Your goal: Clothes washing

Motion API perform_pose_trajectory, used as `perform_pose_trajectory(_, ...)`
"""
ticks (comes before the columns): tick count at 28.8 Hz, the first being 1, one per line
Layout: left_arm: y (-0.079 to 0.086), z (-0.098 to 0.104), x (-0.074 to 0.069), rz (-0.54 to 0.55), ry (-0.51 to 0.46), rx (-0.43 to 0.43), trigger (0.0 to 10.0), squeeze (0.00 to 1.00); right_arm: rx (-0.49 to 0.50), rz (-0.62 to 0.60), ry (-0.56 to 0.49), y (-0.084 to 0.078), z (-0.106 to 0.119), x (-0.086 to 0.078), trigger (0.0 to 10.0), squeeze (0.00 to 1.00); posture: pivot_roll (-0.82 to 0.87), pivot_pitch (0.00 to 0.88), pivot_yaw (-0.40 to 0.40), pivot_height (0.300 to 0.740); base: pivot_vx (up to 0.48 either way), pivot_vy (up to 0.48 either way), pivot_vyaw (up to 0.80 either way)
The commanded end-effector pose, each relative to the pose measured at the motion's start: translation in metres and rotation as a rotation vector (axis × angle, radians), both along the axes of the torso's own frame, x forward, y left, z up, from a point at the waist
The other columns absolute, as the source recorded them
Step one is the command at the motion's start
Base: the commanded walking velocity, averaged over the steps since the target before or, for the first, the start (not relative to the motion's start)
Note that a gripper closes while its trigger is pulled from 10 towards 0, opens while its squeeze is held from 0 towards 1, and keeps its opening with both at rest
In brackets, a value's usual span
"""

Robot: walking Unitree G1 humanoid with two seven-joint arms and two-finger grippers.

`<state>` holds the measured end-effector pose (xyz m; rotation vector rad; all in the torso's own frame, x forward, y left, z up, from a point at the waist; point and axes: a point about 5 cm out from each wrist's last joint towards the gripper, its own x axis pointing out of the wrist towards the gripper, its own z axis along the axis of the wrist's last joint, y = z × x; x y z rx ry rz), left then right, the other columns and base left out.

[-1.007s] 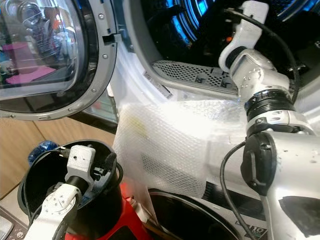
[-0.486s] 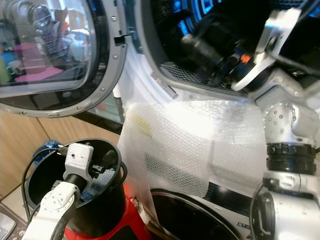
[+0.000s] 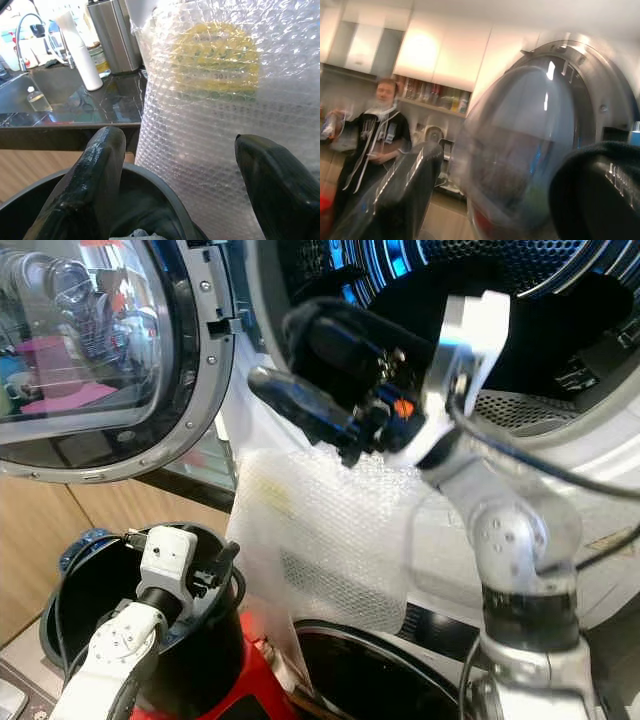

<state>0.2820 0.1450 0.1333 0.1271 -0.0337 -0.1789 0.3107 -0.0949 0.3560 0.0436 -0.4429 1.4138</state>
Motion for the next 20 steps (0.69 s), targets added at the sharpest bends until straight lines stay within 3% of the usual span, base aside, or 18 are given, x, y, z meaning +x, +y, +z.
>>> perform_pose_trajectory(1, 0.003, 0.0, 0.0, 0.009, 0.001, 0.005, 10.0, 0.0, -0.034, -0.012, -0.071, 0.008, 0.015, 0.012, 10.0, 0.0, -0.01, 0.0, 0.092, 0.74, 0.0, 0.0, 0.0)
perform_pose_trajectory(2, 0.003, 0.0, 0.0, 0.01, 0.0, 0.005, 10.0, 0.0, -0.034, -0.046, -0.082, 0.008, 0.021, 0.02, 10.0, 0.0, -0.01, 0.0, 0.092, 0.74, 0.0, 0.0, 0.0)
perform_pose_trajectory(3, 0.003, 0.0, 0.0, 0.011, 0.0, 0.007, 10.0, 0.0, 0.018, -0.22, -0.063, 0.001, 0.038, 0.042, 10.0, 0.0, 0.0, 0.0, 0.092, 0.74, 0.0, 0.0, 0.0)
perform_pose_trajectory(4, 0.005, 0.001, -0.002, 0.023, -0.002, 0.008, 10.0, 0.0, 0.1, -0.532, -0.001, -0.014, 0.063, 0.069, 10.0, 0.0, 0.01, 0.0, 0.096, 0.74, 0.0, 0.0, 0.0)
perform_pose_trajectory(5, 0.005, 0.001, -0.002, 0.023, -0.002, 0.008, 10.0, 0.0, 0.1, -0.532, -0.001, -0.014, 0.063, 0.069, 10.0, 0.0, 0.01, 0.0, 0.096, 0.74, 0.0, 0.0, 0.0)
perform_pose_trajectory(6, 0.007, 0.002, -0.003, 0.033, -0.003, 0.007, 10.0, 0.0, 0.157, -0.744, 0.058, -0.029, 0.077, 0.081, 10.0, 0.0, 0.02, 0.0, 0.096, 0.74, 0.0, 0.0, 0.0)
perform_pose_trajectory(7, 0.007, 0.002, -0.003, 0.033, -0.003, 0.007, 10.0, 0.0, 0.157, -0.744, 0.058, -0.029, 0.077, 0.081, 10.0, 0.0, 0.02, 0.0, 0.096, 0.74, 0.0, 0.0, 0.0)
perform_pose_trajectory(8, 0.009, 0.002, -0.004, 0.037, -0.001, 0.008, 10.0, 0.0, 0.258, -0.956, 0.132, -0.054, 0.089, 0.086, 10.0, 0.0, 0.02, 0.0, 0.095, 0.74, 0.0, 0.0, 0.0)
perform_pose_trajectory(9, 0.009, 0.001, -0.005, 0.039, 0.001, 0.009, 10.0, 0.0, 0.32, -1.069, 0.174, -0.068, 0.094, 0.087, 10.0, 0.0, 0.02, 0.0, 0.095, 0.74, 0.0, 0.0, 0.0)
perform_pose_trajectory(10, 0.01, 0.001, -0.006, 0.037, 0.003, 0.013, 10.0, 0.0, 0.402, -1.275, 0.207, -0.096, 0.101, 0.085, 10.0, 0.0, 0.03, 0.0, 0.092, 0.74, 0.0, 0.0, 0.0)
perform_pose_trajectory(11, 0.01, 0.001, -0.006, 0.037, 0.003, 0.013, 10.0, 0.0, 0.402, -1.275, 0.207, -0.096, 0.101, 0.085, 10.0, 0.0, 0.03, 0.0, 0.092, 0.74, 0.0, 0.0, 0.0)
perform_pose_trajectory(12, 0.01, 0.001, -0.007, 0.038, 0.003, 0.013, 10.0, 0.0, 0.522, -1.452, 0.219, -0.132, 0.109, 0.076, 10.0, 0.0, 0.03, 0.0, 0.085, 0.74, 0.0, 0.0, 0.0)
perform_pose_trajectory(13, 0.01, 0.001, -0.007, 0.038, 0.002, 0.012, 10.0, 0.0, 0.597, -1.549, 0.217, -0.154, 0.113, 0.068, 10.0, 0.0, 0.02, 0.0, 0.086, 0.74, 0.0, 0.0, 0.0)
perform_pose_trajectory(14, 0.01, 0.001, -0.008, 0.04, 0.003, 0.011, 10.0, 0.0, 0.648, -1.612, 0.203, -0.169, 0.116, 0.061, 10.0, 0.0, 0.02, 0.0, 0.087, 0.74, 0.0, 0.0, 0.0)
perform_pose_trajectory(15, 0.008, -0.001, -0.009, 0.041, 0.008, 0.005, 10.0, 0.0, 0.622, -1.619, 0.182, -0.172, 0.113, 0.062, 10.0, 0.0, 0.01, 0.0, 0.088, 0.74, 0.0, 0.0, 0.0)
perform_pose_trajectory(19, 0.0, -0.004, -0.01, 0.011, 0.023, -0.004, 10.0, 0.0, 0.464, -1.65, 0.208, -0.165, 0.074, 0.081, 10.0, 0.0, -0.01, 0.0, 0.102, 0.74, 0.0, 0.0, 0.0)
perform_pose_trajectory(20, 0.0, -0.004, -0.01, 0.011, 0.023, -0.004, 10.0, 0.0, 0.464, -1.65, 0.208, -0.165, 0.074, 0.081, 10.0, 0.0, -0.01, 0.0, 0.102, 0.74, 0.0, 0.0, 0.0)
